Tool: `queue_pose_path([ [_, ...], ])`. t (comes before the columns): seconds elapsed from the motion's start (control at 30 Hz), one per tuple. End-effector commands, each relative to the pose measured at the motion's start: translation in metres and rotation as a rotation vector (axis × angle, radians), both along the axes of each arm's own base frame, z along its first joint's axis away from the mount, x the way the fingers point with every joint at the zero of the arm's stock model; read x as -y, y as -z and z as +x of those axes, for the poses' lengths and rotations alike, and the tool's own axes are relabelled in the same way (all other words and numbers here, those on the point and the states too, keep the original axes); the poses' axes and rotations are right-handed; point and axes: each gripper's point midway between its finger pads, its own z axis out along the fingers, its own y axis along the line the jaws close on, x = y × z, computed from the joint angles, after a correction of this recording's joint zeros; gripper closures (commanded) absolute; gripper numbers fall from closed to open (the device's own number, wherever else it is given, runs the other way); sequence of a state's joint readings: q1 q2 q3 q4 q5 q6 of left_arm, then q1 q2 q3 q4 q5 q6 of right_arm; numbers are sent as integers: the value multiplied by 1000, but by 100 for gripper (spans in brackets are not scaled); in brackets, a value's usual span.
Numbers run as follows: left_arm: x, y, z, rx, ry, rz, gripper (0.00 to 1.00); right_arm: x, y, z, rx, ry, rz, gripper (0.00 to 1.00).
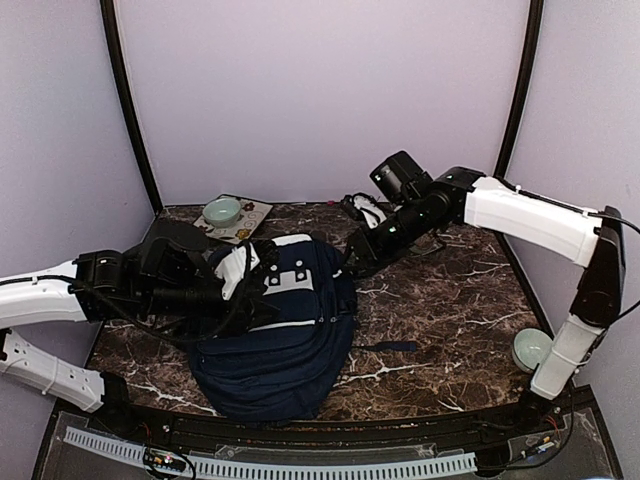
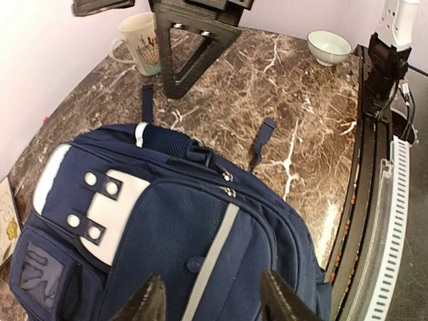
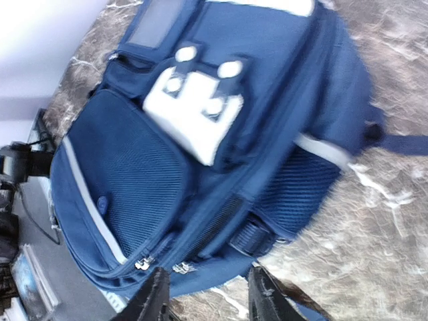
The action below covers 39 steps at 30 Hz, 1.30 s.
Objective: Pack the student bag
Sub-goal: Zip the upper front pocket of the student bag, then reset both arms
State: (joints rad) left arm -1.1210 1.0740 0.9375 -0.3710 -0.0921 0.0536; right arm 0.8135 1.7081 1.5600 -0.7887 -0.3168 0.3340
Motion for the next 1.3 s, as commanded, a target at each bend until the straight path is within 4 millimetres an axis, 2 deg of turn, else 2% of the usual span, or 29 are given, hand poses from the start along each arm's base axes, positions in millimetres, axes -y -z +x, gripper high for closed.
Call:
queue_pose_path([
  [0.0, 2, -20, 6, 21, -24, -22, 45, 30, -37, 3, 138, 62, -21, 53],
  [0.07, -2, -21, 10, 27, -58, -19, 39, 45, -48, 0, 179, 98, -22, 48],
  [0.13, -11, -22, 18, 48, -114, -5, 34, 57, -48, -2, 200, 132, -38, 45],
  [0.33, -51, -19, 49, 175, -319, 83, 15, 94, -53, 1, 273, 271, -95, 40],
  [0.5, -88, -7, 79, 174, -418, 116, 15, 122, -60, 3, 309, 404, -115, 39],
  [0.57, -106, -4, 93, 191, -473, 116, 14, 133, -62, 1, 306, 474, -118, 35],
  [0.67, -141, 4, 116, 217, -599, 98, 12, 149, -65, -4, 299, 550, -117, 29],
  [0.7, -152, 7, 123, 226, -634, 84, 12, 156, -66, -5, 296, 588, -122, 25],
  [0.73, -163, 10, 130, 240, -671, 70, 12, 163, -68, -6, 297, 624, -126, 7],
  [0.77, -176, 12, 137, 259, -714, 47, 12, 171, -69, -7, 299, 664, -133, 1],
  [0.87, -210, 26, 153, 289, -812, -5, 10, 188, -80, -11, 308, 750, -106, 0],
  [1.0, -248, 41, 175, 281, -932, -83, 9, 197, -94, -17, 321, 811, -18, 0],
  [1.17, -271, 61, 197, 279, -996, -160, 8, 204, -101, -23, 346, 829, 66, 0],
  [1.27, -276, 73, 205, 295, -991, -205, 7, 212, -98, -26, 359, 863, 90, 0],
])
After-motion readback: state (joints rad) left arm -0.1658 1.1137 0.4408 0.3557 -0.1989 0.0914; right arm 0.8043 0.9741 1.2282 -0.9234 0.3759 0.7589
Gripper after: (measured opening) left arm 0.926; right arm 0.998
